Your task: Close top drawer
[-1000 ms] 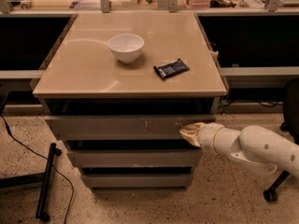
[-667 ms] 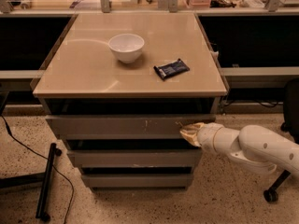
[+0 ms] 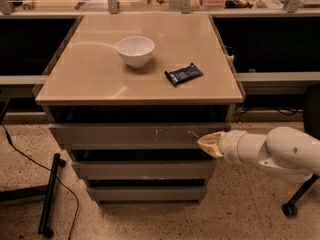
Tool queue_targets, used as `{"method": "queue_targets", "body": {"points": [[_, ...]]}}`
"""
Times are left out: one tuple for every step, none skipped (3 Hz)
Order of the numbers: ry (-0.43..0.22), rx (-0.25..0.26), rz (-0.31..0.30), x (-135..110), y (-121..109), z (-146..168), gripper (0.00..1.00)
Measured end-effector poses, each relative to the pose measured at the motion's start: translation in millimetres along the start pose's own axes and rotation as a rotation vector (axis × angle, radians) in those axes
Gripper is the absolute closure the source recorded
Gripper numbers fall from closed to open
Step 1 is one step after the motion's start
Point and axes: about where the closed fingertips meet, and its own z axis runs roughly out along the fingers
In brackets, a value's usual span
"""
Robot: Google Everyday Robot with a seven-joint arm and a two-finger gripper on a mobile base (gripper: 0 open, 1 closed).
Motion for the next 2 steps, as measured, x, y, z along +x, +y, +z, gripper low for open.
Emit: {"method": "queue_targets", "body": {"points": [[0.042, -0.03, 0.101, 25.2, -4.3, -21.5, 0.82], [0.062, -0.04, 0.062, 22.4, -2.2, -22.0, 0.59]]}}
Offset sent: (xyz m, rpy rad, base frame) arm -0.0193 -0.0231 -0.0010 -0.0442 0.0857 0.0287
